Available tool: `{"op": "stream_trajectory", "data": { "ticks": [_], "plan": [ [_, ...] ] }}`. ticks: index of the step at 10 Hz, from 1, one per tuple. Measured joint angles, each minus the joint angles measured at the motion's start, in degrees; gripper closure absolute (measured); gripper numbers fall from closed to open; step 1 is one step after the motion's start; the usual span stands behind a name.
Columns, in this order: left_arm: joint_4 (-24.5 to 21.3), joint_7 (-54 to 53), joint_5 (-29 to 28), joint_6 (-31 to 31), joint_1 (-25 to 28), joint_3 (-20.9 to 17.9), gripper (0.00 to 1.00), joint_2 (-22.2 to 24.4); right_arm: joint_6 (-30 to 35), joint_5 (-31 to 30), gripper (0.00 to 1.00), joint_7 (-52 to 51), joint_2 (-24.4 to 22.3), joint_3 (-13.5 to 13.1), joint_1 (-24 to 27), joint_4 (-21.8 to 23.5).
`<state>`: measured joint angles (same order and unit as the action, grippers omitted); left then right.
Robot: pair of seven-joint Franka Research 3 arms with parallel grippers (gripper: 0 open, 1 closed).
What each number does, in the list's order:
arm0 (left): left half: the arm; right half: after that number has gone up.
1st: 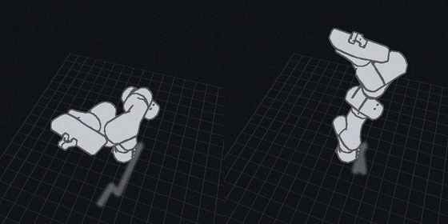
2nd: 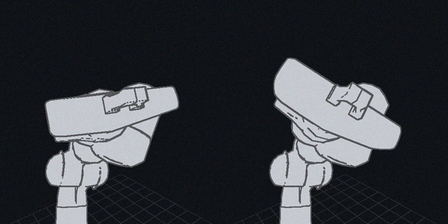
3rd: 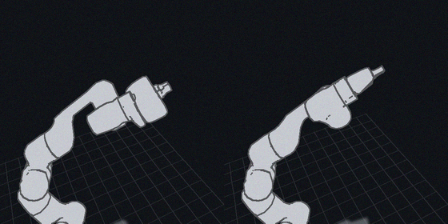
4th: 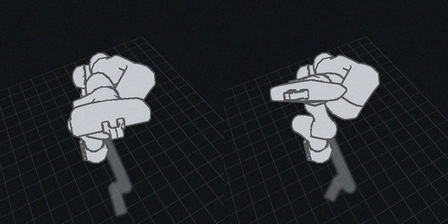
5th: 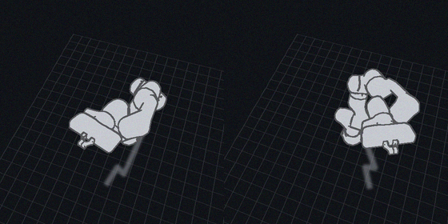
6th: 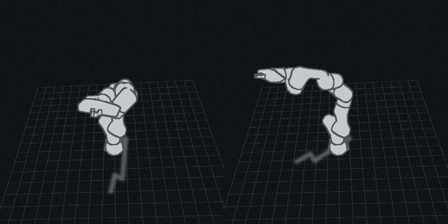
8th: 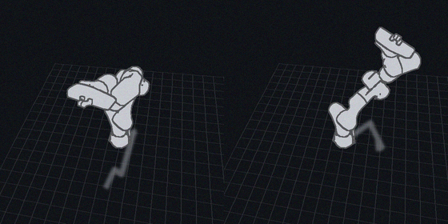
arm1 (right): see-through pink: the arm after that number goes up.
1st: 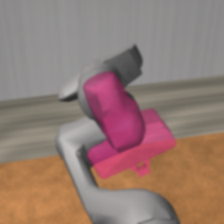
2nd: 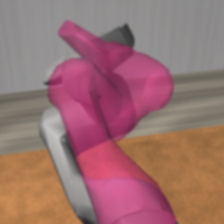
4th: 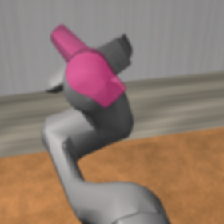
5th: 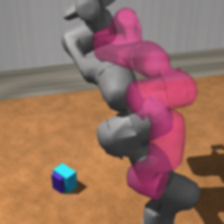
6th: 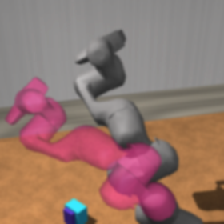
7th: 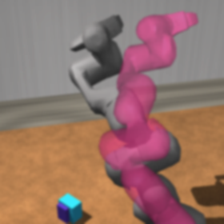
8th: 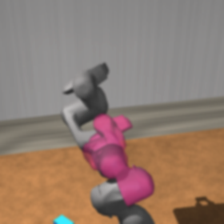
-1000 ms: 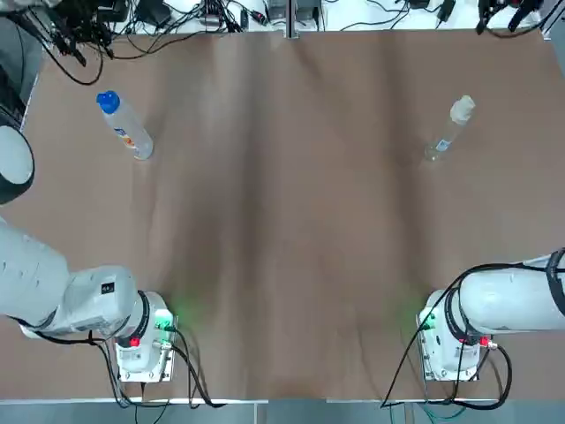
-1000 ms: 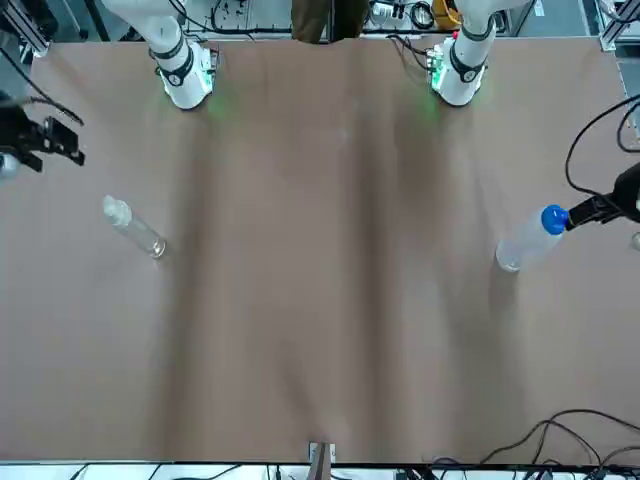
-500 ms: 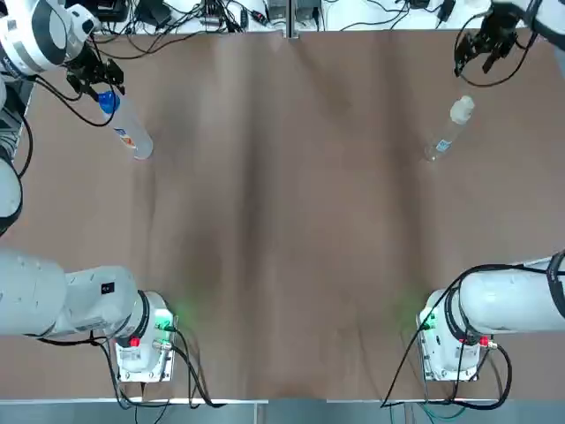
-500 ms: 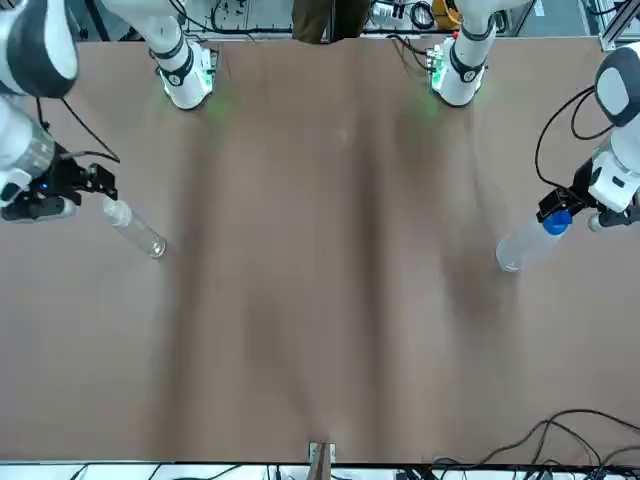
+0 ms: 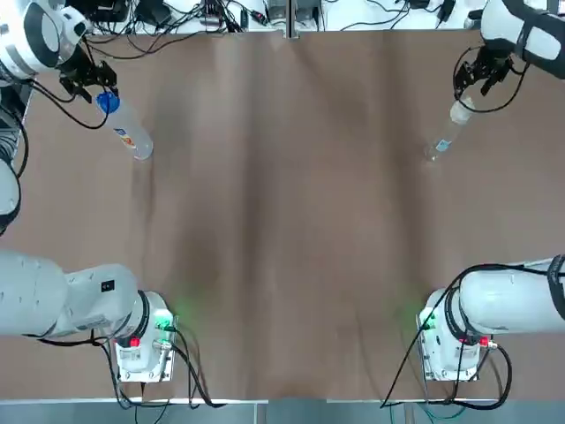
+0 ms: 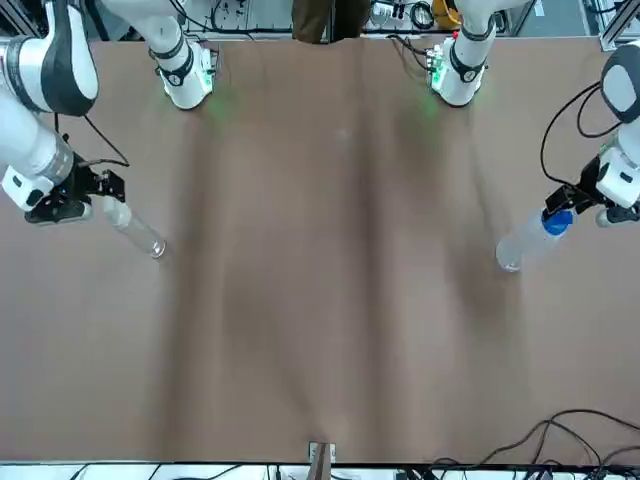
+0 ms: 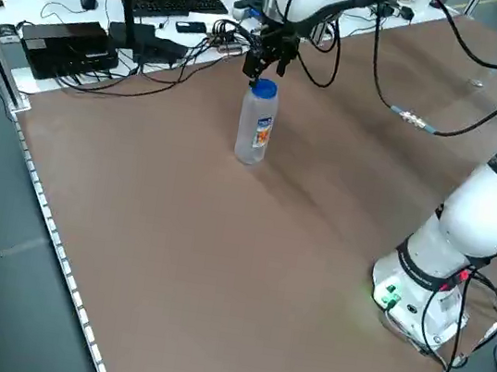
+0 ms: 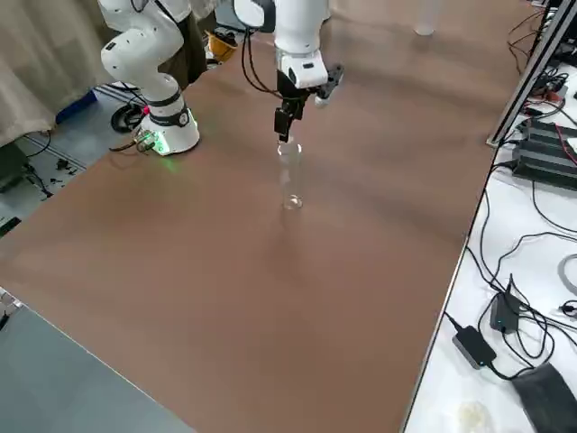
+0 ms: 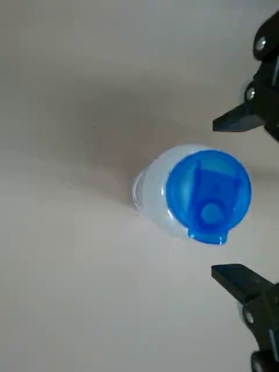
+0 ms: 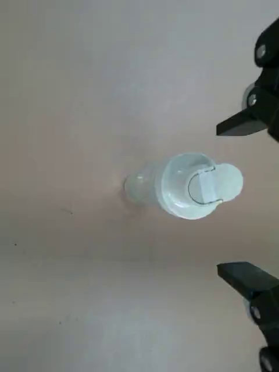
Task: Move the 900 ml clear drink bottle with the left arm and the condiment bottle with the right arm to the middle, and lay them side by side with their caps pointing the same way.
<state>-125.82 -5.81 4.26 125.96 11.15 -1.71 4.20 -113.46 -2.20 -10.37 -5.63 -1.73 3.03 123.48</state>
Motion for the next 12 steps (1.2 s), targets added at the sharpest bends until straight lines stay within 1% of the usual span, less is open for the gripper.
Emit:
{"op": "stream_trajectory", "data": {
  "ticks": [2, 4, 8, 9, 10, 12],
  "plan": [
    [-0.2, -0.1, 0.0, 1.7, 0.2, 0.1, 0.0, -1.0, -1.5, 0.0, 0.04, -1.7, 0.0, 0.0, 1.4, 1.4],
    [-0.2, -0.1, 0.0, 3.2, 0.1, 0.5, 0.0, -2.3, -2.6, 0.0, 0.06, -1.9, 0.0, 0.0, 1.5, 2.9],
    [-0.3, -0.1, 0.0, 3.4, 0.0, 0.7, 0.0, -2.8, -3.9, 0.0, 0.13, -2.1, 0.0, 0.0, 1.5, 3.8],
    [-0.3, -0.1, 0.0, 3.4, 0.0, 0.7, 0.0, -2.8, -4.1, 0.0, 0.19, -2.2, 0.0, 0.1, 1.5, 3.8],
    [-0.3, -0.2, 0.0, 3.3, 0.0, 0.7, 0.0, -2.8, -4.6, 0.0, 0.28, -2.3, 0.0, 0.1, 1.5, 3.8],
    [-0.3, -0.7, 0.0, 3.3, 0.0, 0.7, 0.0, -2.8, -5.5, 0.0, 0.48, -2.3, 0.4, 0.2, 1.5, 3.9]
  ]
}}
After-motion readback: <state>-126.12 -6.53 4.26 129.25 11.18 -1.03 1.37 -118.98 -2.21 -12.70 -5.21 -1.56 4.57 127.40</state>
